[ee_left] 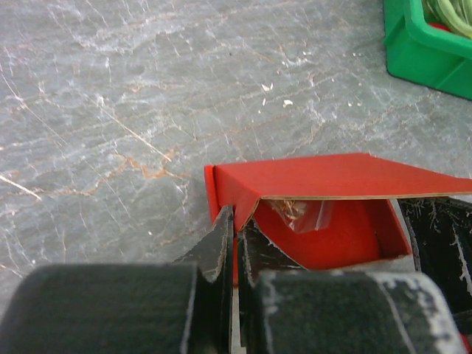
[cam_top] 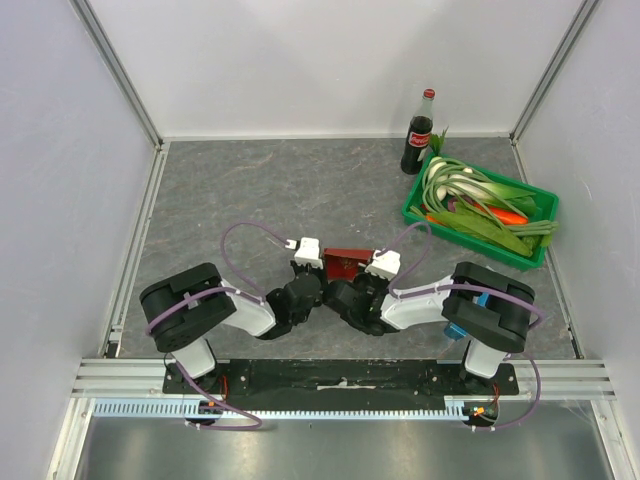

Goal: Fold the paper box

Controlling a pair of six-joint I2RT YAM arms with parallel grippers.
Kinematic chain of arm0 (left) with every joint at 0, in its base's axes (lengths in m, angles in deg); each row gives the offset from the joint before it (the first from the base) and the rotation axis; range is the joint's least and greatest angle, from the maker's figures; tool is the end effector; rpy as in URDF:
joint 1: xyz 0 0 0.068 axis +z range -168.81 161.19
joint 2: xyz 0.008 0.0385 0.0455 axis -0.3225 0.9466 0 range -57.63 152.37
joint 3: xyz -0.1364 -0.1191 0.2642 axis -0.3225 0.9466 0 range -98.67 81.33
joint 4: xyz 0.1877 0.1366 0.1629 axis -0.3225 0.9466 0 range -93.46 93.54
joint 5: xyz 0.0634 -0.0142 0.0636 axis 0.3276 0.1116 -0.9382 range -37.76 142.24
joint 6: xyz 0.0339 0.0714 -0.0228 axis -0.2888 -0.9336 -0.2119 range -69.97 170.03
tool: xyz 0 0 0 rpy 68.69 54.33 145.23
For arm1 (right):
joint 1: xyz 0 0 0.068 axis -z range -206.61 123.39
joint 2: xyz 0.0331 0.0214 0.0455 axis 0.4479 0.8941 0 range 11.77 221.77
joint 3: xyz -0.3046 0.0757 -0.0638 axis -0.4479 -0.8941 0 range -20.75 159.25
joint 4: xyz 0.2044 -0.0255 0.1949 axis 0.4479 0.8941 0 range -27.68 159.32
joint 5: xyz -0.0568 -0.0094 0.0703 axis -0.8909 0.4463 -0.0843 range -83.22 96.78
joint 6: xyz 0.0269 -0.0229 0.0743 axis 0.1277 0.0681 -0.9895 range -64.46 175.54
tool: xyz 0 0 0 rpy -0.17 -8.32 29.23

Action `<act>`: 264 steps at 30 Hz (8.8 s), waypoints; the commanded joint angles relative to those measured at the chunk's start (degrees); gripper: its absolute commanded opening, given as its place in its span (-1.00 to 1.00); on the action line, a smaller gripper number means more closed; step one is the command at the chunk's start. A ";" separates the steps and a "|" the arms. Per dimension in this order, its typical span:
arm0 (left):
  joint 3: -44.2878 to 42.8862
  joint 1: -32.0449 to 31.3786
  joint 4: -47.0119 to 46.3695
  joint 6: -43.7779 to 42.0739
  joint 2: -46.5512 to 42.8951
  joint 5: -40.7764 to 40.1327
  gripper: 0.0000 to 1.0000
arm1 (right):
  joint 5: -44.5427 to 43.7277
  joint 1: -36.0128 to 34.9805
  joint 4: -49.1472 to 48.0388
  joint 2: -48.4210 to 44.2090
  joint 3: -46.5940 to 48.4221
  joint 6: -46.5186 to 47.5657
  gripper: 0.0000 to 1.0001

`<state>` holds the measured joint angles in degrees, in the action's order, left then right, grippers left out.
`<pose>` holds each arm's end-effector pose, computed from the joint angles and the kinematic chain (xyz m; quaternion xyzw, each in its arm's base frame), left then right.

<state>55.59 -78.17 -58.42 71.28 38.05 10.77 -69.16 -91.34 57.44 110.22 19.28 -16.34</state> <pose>0.2053 -0.2535 0.1602 0.0384 0.7716 -0.1542 0.6160 0.1959 0.2526 0.1521 0.2388 0.7353 0.0131 0.6341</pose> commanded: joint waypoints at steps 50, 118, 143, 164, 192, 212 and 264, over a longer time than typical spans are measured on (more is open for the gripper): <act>-4.50 -6.39 5.83 -5.35 6.71 -14.51 -0.96 | 95.62 30.80 -22.34 -15.50 1.99 16.60 -0.30; -17.33 20.59 25.60 16.89 6.45 51.32 -0.44 | 111.02 48.47 -35.75 1.31 -8.84 31.61 -0.32; -0.99 22.35 74.88 34.19 -62.94 24.87 0.37 | 29.48 -5.83 1.82 -22.65 -6.02 97.06 0.96; 1.39 22.44 84.75 31.04 -81.44 25.39 0.39 | 21.27 -5.59 -35.89 3.32 -12.87 123.81 0.28; 1.48 22.44 84.93 29.63 -82.50 23.90 0.40 | 32.78 0.66 -28.43 -3.00 -8.57 124.00 -0.76; 2.27 22.44 83.53 30.34 -81.62 24.60 0.40 | 40.70 1.01 9.34 -10.92 8.90 111.09 -1.00; 14.49 22.44 42.13 17.25 -57.37 39.28 0.33 | 67.60 13.22 50.87 0.78 39.78 102.12 -0.67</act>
<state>72.84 -56.00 -8.89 94.71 -24.24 49.83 -0.18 -78.48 112.25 112.69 60.28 87.00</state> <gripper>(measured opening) 0.665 0.113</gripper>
